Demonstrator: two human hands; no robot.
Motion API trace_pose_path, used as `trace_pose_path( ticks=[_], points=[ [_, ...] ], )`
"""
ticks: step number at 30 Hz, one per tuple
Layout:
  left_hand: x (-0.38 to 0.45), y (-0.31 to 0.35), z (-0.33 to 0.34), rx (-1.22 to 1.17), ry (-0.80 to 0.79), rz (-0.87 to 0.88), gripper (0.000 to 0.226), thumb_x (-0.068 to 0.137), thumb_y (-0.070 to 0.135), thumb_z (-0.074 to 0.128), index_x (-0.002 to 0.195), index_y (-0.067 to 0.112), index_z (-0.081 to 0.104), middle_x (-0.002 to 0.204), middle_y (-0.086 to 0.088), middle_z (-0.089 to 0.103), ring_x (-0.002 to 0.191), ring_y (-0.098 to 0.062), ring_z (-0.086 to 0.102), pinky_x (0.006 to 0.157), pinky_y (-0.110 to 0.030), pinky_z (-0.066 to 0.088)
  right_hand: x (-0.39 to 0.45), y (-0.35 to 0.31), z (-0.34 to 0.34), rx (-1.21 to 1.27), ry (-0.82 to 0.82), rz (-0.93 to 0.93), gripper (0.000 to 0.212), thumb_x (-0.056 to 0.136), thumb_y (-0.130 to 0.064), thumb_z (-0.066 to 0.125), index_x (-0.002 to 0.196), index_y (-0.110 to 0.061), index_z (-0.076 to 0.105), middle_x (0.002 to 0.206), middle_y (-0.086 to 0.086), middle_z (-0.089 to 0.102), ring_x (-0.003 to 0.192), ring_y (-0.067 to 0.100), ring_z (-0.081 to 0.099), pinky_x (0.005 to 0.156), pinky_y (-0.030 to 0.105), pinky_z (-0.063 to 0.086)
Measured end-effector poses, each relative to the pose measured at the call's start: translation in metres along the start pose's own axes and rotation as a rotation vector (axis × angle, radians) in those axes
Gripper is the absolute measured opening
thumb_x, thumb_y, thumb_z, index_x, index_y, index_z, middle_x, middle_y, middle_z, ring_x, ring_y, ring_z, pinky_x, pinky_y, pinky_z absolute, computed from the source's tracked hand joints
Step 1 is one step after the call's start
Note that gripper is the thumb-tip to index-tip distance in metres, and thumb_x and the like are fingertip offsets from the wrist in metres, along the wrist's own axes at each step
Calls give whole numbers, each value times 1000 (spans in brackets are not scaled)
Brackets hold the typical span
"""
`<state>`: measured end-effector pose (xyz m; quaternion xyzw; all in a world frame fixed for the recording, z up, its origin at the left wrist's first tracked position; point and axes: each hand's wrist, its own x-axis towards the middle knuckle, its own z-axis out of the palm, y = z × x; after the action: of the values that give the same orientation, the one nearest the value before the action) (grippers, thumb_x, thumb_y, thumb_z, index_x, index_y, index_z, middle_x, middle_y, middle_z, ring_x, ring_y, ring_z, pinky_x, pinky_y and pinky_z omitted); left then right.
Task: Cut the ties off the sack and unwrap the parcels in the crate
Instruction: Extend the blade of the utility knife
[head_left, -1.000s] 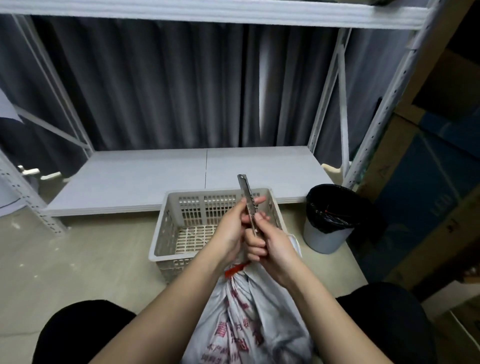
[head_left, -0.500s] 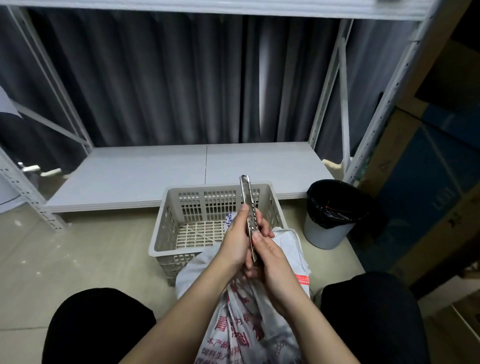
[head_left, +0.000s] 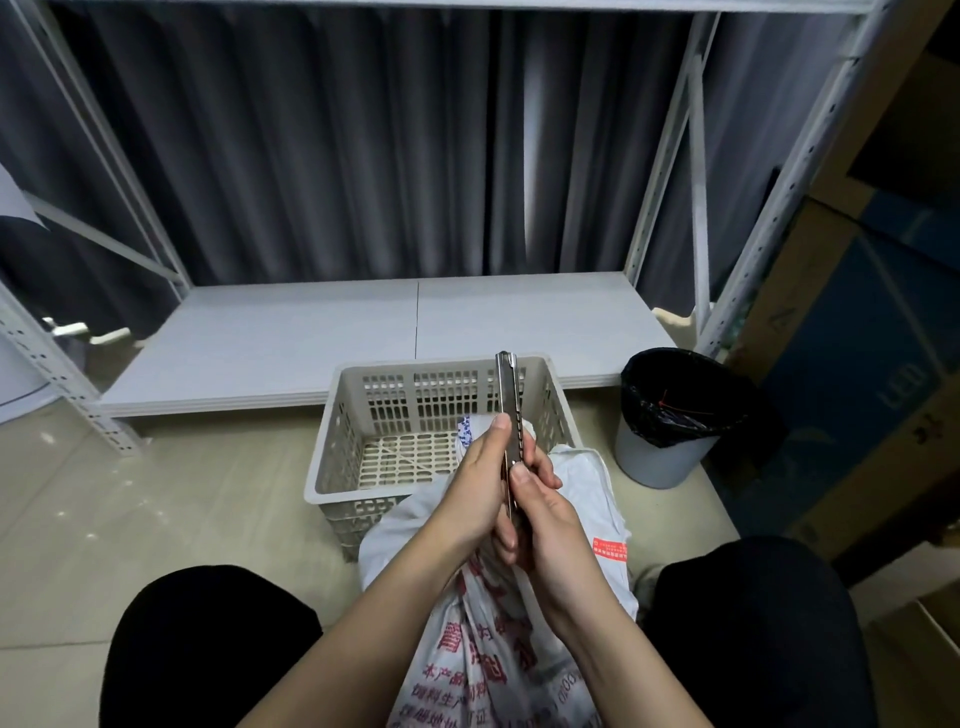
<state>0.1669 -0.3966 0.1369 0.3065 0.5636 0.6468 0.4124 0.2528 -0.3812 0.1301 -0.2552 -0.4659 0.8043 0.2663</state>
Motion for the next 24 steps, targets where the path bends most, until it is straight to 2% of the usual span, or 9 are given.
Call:
trace_pose_path(
  ticks=[2,5,8,9,10,12,14,18,24],
  points=[
    [-3,3,-1,64,-1,-8,48,89,60,35,64,24,55,66,-5,67,66,-39,50,50,-29,35,0,-1,1,16,-2,-10,32,99,-25,39,73,-12,51,40,4,36,36,14,31,40,24,22],
    [-8,11,-2,95,-26,-14,46,103,39,25,82,11,55,76,-8,70,40,-23,51,32,-19,34,2,-4,0,10,6,-16,35,100,-23,38,71,-9,51,40,4,35,32,11,31,35,18,24],
    [-18,12,-5,94,-117,21,29,102,17,34,121,1,49,102,-4,71,37,-9,49,36,-20,44,10,-11,-5,-87,37,-78,38,100,-24,40,68,-7,52,41,5,36,35,11,33,37,16,29],
    [-19,9,-8,103,-154,41,36,99,9,43,135,6,38,114,0,67,45,-7,53,42,-21,47,12,-13,-6,-93,41,-85,37,100,-24,40,70,-7,54,43,5,40,36,10,35,39,16,30],
    [-19,8,-11,124,-181,62,61,94,-1,52,145,17,24,125,3,60,55,-4,57,49,-19,48,13,-14,-8,-82,44,-84,35,100,-24,41,74,-7,56,47,5,45,38,9,38,40,16,32],
    [-15,7,-20,255,-229,112,102,84,-12,59,146,37,-6,134,7,50,67,2,57,64,-15,48,15,-14,-10,-69,40,-72,31,99,-25,43,79,-7,58,53,3,53,40,7,41,40,16,32],
    [-9,11,-26,400,-236,132,116,80,-7,67,143,45,-15,130,6,48,68,-1,54,73,-18,48,14,-13,-14,-100,55,-54,32,98,-27,45,75,-8,55,52,1,49,39,6,39,40,16,30],
    [-4,16,-25,568,-199,197,117,79,3,71,148,41,-16,83,7,41,64,-6,52,67,-25,46,12,-14,-18,-166,51,-19,31,97,-26,46,74,-8,55,53,0,52,39,6,45,39,15,33],
    [-4,8,-28,571,-175,246,113,78,4,73,150,41,-5,87,4,42,56,-1,44,58,-17,39,6,-21,-20,-252,-37,-4,33,98,-29,43,75,-10,55,48,1,52,36,8,41,38,17,29]
  ],
)
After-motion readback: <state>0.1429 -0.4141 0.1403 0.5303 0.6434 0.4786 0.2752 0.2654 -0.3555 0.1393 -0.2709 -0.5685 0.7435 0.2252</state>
